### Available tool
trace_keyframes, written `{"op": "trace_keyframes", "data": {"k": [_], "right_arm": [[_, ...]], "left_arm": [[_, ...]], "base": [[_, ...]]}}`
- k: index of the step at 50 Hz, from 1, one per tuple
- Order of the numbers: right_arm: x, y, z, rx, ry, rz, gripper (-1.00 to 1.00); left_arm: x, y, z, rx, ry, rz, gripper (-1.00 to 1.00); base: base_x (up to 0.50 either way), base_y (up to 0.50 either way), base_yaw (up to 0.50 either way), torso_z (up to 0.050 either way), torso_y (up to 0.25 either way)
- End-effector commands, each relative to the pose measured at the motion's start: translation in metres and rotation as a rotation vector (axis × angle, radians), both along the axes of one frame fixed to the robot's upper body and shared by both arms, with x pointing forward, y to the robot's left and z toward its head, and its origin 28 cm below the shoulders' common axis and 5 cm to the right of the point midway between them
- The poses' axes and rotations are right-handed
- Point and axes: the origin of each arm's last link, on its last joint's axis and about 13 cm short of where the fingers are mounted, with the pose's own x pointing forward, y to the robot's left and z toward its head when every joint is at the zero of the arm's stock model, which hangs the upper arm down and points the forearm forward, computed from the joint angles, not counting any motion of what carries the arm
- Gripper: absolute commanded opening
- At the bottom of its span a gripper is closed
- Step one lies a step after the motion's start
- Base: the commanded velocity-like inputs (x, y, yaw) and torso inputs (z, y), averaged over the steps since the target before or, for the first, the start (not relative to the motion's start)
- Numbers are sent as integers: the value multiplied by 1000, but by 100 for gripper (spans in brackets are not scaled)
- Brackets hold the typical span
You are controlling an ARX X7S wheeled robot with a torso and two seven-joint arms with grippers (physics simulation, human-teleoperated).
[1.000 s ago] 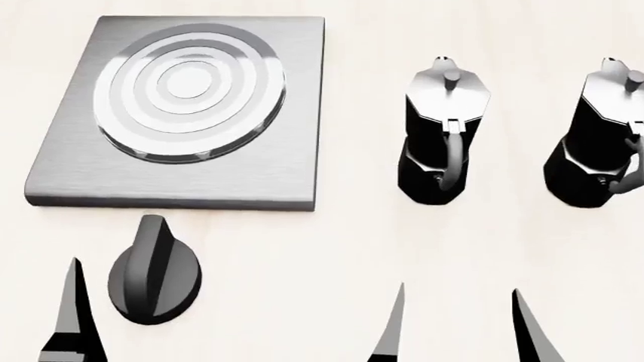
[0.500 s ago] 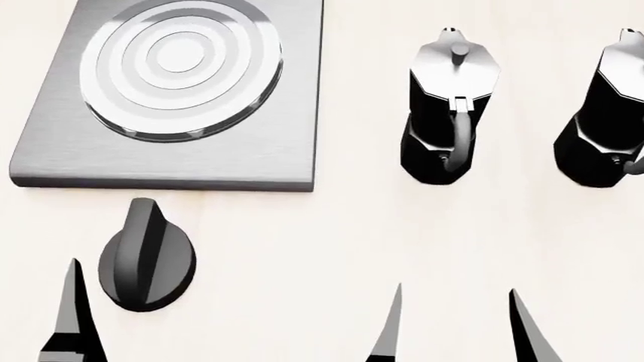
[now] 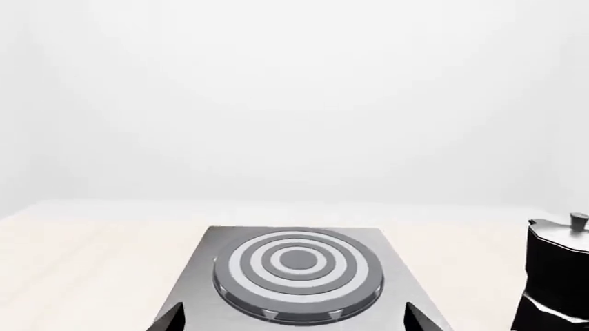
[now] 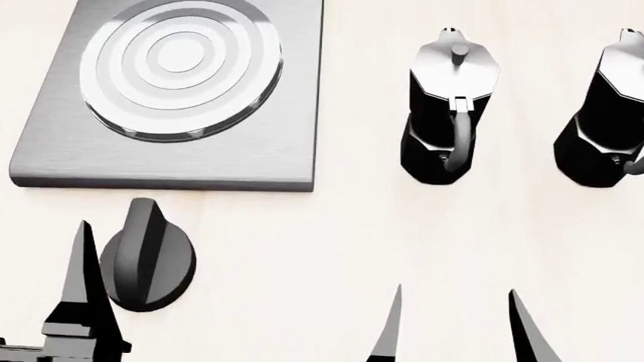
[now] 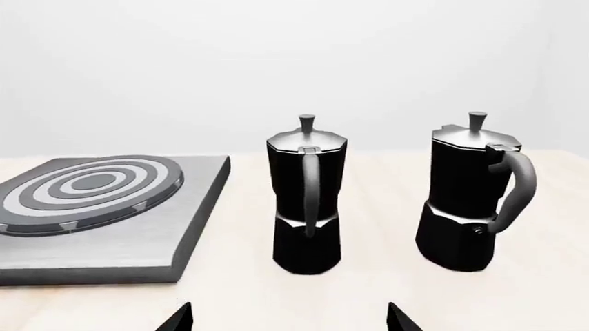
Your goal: Turn off the stove.
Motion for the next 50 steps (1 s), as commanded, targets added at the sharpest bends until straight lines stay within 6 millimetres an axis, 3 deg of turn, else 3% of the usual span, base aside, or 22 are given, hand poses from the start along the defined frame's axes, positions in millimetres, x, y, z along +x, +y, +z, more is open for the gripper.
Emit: {"op": "trace_keyframes", "data": {"k": [1, 11, 36, 50], "right_arm": [[0, 0, 0, 1, 2, -1, 100], [1, -1, -1, 3, 5, 2, 100], [1, 0, -2, 3, 9, 12, 100], [1, 0, -2, 3, 10, 12, 100]], "left_arm": [[12, -11, 15, -3, -41, -46, 100], [26, -19, 12, -35, -48, -71, 100], [74, -25, -32, -6, 13, -26, 100], [80, -21, -49, 18, 57, 20, 100]], "base": [[0, 0, 0, 0, 0], [0, 0, 0, 0, 0], [0, 0, 0, 0, 0], [0, 0, 0, 0, 0]]}}
